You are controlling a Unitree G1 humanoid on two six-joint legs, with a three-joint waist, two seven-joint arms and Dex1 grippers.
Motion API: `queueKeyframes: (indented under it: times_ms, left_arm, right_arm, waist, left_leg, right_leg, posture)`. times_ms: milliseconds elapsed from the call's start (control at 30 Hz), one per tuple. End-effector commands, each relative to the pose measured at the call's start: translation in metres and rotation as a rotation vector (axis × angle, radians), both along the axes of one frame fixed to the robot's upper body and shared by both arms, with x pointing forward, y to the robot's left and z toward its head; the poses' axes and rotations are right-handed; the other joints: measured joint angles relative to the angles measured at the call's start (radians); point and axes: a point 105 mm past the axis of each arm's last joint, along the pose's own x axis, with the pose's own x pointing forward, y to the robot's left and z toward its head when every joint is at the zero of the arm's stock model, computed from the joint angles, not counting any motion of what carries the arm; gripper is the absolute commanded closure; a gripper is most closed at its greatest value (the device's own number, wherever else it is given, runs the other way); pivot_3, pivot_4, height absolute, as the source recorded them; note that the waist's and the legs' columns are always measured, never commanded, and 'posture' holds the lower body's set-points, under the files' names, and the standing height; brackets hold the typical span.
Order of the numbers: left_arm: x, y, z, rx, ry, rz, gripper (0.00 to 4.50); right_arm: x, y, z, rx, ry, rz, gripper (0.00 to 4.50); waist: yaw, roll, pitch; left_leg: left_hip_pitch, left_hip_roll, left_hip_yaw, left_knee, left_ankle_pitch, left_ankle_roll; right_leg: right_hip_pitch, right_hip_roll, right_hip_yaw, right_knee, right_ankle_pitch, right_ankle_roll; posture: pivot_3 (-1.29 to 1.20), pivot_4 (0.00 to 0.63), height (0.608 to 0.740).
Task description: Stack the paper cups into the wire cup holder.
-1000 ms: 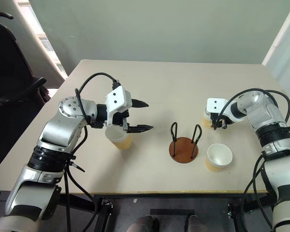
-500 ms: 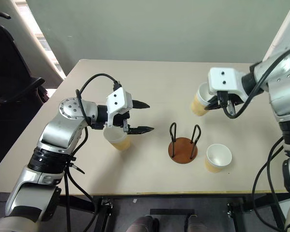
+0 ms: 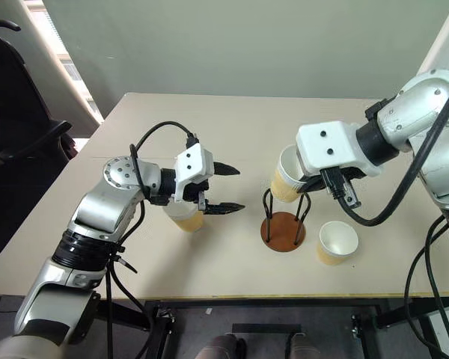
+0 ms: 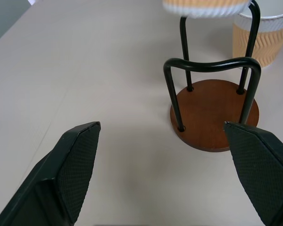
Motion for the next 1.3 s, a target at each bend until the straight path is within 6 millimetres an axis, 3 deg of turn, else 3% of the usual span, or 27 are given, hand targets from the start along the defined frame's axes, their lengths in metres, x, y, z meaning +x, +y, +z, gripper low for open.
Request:
queueKeyframes:
  times_ms: [33,167,233,500,633,733,900,1300]
  left_arm:
    - [-0.003,-0.002,0.012,-0.003,-0.053,-0.017,0.00]
    - [-0.003,-0.001,0.011,-0.001,-0.055,-0.008,0.00]
    - [-0.004,-0.001,0.011,-0.001,-0.055,-0.007,0.00]
    - [-0.005,0.004,0.020,0.016,-0.105,0.015,0.00]
    - [-0.016,0.016,0.040,0.077,-0.179,0.041,0.00]
    - [-0.023,0.031,0.044,0.153,-0.173,0.089,0.00]
    - [-0.031,0.060,0.021,0.368,-0.120,0.179,0.00]
    - [-0.024,0.084,-0.009,0.545,-0.084,0.274,0.00]
  right_arm:
    - [0.000,-0.006,-0.003,-0.043,-0.031,0.012,4.47]
    - [0.005,-0.006,-0.014,-0.076,-0.035,0.025,4.47]
    - [0.005,-0.003,-0.016,-0.075,-0.029,0.037,4.09]
    - [0.011,0.007,-0.008,0.014,-0.057,0.020,1.46]
    - [0.011,0.003,0.006,0.130,-0.030,-0.056,1.46]
    - [0.000,0.005,0.016,0.245,0.059,-0.085,1.46]
    - [-0.017,0.008,0.029,0.359,0.176,-0.095,1.46]
    - [-0.018,0.013,0.032,0.398,0.210,-0.095,1.46]
  waist:
    - [0.000,0.000,0.000]
    - [0.000,0.000,0.000]
    - [0.000,0.000,0.000]
    - [0.000,0.000,0.000]
    - [-0.002,0.000,0.000]
    - [-0.002,0.000,0.000]
    - [-0.005,0.000,0.000]
    - [-0.008,0.000,0.000]
  left_leg:
    - [0.000,0.000,0.000,0.000,0.000,0.000]
    - [0.000,0.000,0.000,0.000,0.000,0.000]
    - [0.000,0.000,0.000,0.000,0.000,0.000]
    - [0.000,0.000,0.000,0.001,0.000,0.000]
    - [0.000,0.000,0.000,0.000,0.000,0.000]
    - [0.000,0.000,0.000,0.000,0.001,-0.001]
    - [0.000,0.000,0.000,-0.001,0.002,-0.002]
    - [0.001,0.000,-0.002,-0.003,0.002,-0.003]
  right_leg:
    - [0.000,0.000,0.000,0.000,0.000,0.000]
    - [0.000,0.000,0.000,-0.001,0.002,0.004]
    - [0.000,0.000,0.000,-0.001,0.003,0.006]
    - [0.000,0.000,0.000,-0.001,0.003,0.005]
    - [0.000,0.000,0.000,-0.001,0.002,0.004]
    - [0.000,0.001,0.000,-0.002,0.000,0.000]
    - [0.000,0.001,0.001,-0.002,-0.002,-0.002]
    - [-0.002,0.001,0.000,0.001,-0.003,-0.005]
  posture:
    - [0.00,0.150,0.740]
    - [0.00,0.150,0.740]
    - [0.00,0.150,0.740]
    - [0.00,0.150,0.740]
    - [0.00,0.150,0.740]
    - [0.00,0.150,0.740]
    - [0.00,0.150,0.740]
    - [0.00,0.150,0.740]
